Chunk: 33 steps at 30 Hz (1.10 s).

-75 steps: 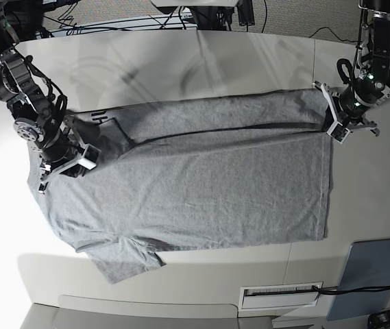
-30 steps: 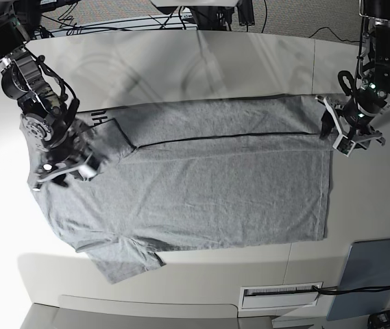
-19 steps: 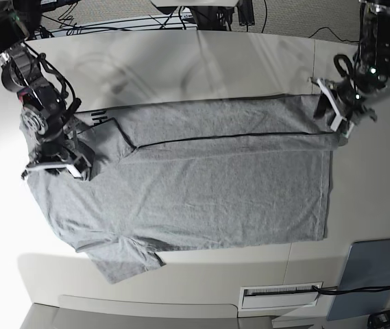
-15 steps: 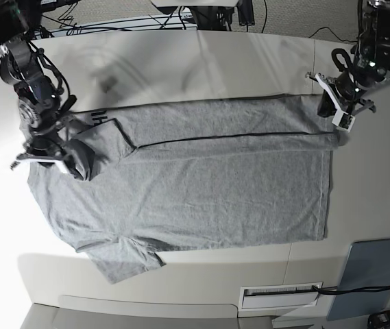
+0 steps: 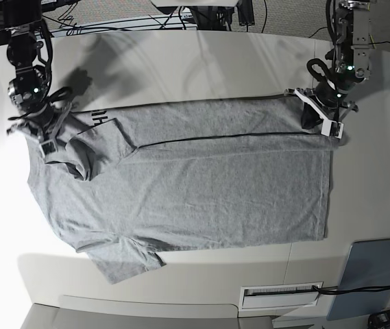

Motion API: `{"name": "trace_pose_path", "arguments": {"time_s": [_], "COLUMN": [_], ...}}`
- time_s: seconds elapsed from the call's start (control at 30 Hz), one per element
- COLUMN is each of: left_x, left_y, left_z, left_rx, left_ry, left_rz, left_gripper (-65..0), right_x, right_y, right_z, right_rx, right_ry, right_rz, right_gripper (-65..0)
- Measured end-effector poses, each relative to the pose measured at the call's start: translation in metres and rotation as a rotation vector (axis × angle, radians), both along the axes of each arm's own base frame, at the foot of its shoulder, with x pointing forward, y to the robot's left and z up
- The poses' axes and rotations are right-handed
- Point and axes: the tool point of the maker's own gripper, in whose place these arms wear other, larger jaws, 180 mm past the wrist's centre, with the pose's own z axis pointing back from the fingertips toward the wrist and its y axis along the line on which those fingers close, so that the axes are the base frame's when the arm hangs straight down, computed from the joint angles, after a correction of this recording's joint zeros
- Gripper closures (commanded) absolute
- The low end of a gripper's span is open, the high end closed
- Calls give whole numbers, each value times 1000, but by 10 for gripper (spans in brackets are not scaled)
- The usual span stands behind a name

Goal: Fold the T-shirt properly
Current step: 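Drag the shirt toward the robot with both grippers, then open them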

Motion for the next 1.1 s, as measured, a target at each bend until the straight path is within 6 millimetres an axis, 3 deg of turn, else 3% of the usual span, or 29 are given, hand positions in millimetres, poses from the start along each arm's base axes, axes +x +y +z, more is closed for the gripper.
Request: {"name": "trace_pose_path", "arguments": {"time_s": [0.23, 0.47, 0.67, 0.87, 1.1], "left_x": [-6, -45, -74, -105, -134], "left_y": [4, 0, -3, -5, -9], "left_z": [-14, -17, -20, -22, -21], "left_rx": [-43, -35, -27, -56, -66], "left_ry": [12, 30, 42, 49, 84], "left_rz": [22, -1, -19, -10, -16], "left_gripper": [0, 0, 0, 0, 0], "right_x": [-7, -36, -80, -124, -155], "right_y": [-4, -13, -27, -28, -25], "right_z": [-9, -16, -14, -12, -12], "right_rx": [0, -52, -83, -99, -115], "right_ry": [19, 21, 72, 151, 207], "right_rz": [14, 41, 16, 26, 41], "right_gripper": [0, 0, 0, 0, 0]}}
